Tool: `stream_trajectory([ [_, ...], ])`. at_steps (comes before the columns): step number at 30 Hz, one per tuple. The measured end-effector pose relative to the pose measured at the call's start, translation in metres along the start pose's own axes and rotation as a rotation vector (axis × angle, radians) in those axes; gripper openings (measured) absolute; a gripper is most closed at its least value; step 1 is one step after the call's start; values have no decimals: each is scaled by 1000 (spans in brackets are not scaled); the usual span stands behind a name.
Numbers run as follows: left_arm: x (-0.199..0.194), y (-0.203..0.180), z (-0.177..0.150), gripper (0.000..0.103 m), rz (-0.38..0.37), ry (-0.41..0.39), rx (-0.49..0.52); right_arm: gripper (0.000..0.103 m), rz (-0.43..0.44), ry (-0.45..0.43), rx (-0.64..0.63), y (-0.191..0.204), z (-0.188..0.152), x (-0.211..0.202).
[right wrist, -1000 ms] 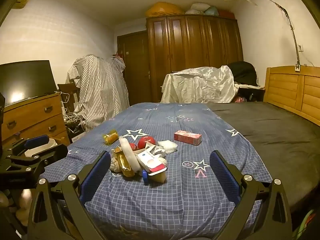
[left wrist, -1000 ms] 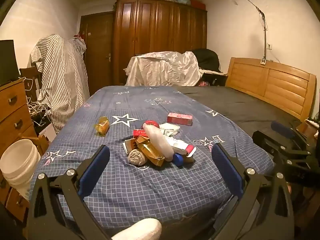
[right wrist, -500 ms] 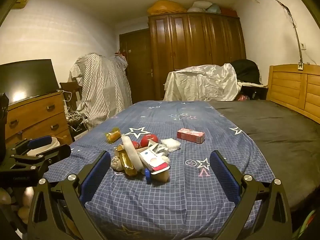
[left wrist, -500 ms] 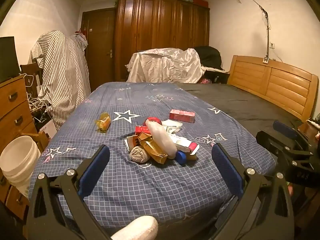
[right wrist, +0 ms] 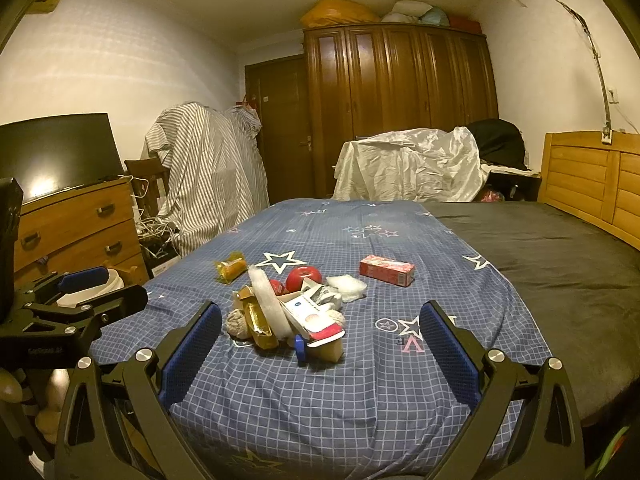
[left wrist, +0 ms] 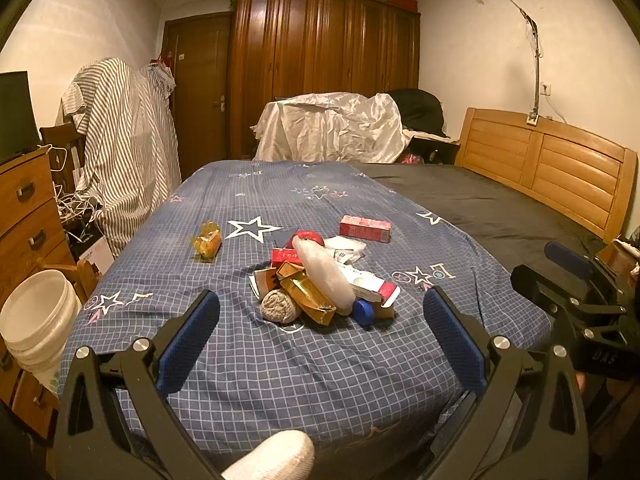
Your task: Collect trash
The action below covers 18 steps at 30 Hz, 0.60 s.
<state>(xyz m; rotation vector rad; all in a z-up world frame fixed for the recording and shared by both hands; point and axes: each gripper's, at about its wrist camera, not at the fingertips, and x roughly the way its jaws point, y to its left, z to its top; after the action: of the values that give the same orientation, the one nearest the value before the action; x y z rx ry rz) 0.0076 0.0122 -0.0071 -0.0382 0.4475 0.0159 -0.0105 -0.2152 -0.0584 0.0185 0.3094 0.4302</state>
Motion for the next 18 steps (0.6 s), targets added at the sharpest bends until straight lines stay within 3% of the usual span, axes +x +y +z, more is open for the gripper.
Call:
stream_trajectory([
  [18, 1, 4, 1, 98, 4, 12, -10, 99, 14, -10, -15, 4, 7, 0],
])
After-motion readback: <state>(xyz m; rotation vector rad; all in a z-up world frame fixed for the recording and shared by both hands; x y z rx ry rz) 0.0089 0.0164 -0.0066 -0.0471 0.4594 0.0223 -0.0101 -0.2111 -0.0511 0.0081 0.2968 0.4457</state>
